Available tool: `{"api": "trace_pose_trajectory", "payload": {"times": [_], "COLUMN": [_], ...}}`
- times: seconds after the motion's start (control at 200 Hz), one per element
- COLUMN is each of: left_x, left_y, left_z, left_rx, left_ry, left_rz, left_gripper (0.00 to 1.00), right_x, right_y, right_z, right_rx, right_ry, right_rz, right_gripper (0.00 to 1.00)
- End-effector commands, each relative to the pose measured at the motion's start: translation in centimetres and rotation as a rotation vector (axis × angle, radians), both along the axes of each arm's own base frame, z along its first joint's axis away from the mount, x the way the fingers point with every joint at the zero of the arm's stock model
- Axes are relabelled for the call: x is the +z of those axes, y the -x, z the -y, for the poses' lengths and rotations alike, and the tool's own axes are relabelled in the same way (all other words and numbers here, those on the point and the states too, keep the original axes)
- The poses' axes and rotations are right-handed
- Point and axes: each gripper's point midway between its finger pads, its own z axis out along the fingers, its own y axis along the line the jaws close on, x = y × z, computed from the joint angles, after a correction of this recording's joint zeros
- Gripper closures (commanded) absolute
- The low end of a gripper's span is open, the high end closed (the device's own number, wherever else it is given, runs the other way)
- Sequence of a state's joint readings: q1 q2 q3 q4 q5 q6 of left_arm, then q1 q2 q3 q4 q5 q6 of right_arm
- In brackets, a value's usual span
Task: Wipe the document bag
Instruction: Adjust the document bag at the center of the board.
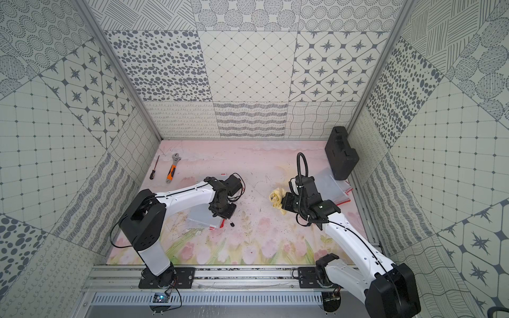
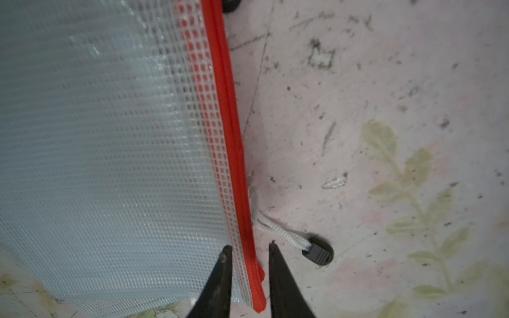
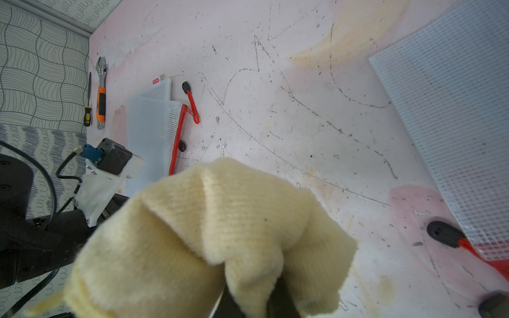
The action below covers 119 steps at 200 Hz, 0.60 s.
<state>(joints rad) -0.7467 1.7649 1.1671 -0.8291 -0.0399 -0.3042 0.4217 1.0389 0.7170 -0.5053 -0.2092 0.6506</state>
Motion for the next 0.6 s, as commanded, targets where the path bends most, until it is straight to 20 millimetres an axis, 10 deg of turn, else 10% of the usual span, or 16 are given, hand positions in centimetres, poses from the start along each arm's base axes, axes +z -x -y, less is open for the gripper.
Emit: {"api": "trace_pose_trajectory", "payload": {"times": [0.0,0.59], "left_x": [-0.3,-0.5], "left_y": [0.5,0.1], "left_z": [0.0,0.1], "left_rx": [0.002,-0.001], "left_ry": [-0.005,-0.008], "left_rz": [-0.034,-0.023], "left_gripper": [0.74,1.0], "right_x": [0.0,-1.0], "right_y": [-0.5,-0.7], "right_z": [-0.7,-0.9], "right_rx": [0.023,0.027], "right_ry": [-0.017,-0.013], "right_rz": [0.023,-0.001], "right_gripper": [1.0,1.0]}}
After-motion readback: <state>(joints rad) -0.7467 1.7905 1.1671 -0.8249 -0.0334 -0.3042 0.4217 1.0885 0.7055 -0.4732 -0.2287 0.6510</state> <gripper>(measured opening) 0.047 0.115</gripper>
